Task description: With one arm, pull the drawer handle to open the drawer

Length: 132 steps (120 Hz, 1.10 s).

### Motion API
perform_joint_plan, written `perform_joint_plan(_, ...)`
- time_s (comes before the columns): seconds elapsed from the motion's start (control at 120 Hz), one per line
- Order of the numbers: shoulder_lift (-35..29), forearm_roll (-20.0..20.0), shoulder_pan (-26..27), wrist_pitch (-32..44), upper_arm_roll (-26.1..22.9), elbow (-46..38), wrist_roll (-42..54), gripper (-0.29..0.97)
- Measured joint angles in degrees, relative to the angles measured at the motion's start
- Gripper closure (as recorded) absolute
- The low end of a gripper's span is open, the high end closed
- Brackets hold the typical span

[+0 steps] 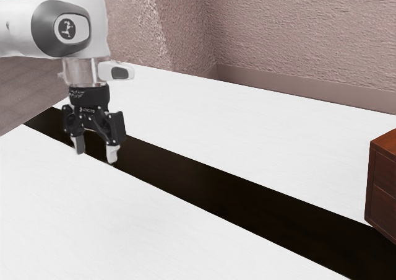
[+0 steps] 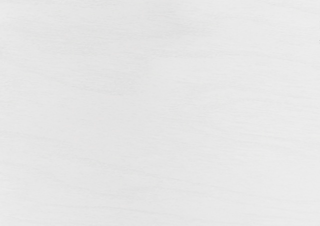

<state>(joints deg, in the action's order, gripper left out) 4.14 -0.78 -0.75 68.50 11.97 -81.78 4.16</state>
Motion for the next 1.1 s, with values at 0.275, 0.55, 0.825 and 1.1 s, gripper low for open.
perform_joint_plan(0.275,-0.16,0.61,2.20,11.96,-0.02,0.40,2.01,0.00)
perform_joint_plan(0.55,-4.27,3.70,0.58,9.05,-0.63,9.58,-7.49,0.00)
perform_joint_plan(0.825,-3.80,5.51,-1.25,7.93,-1.05,9.37,-30.93,0.00)
perform_joint_plan(1.1,-3.68,5.76,-1.72,7.89,-1.22,9.22,-47.91,0.00)
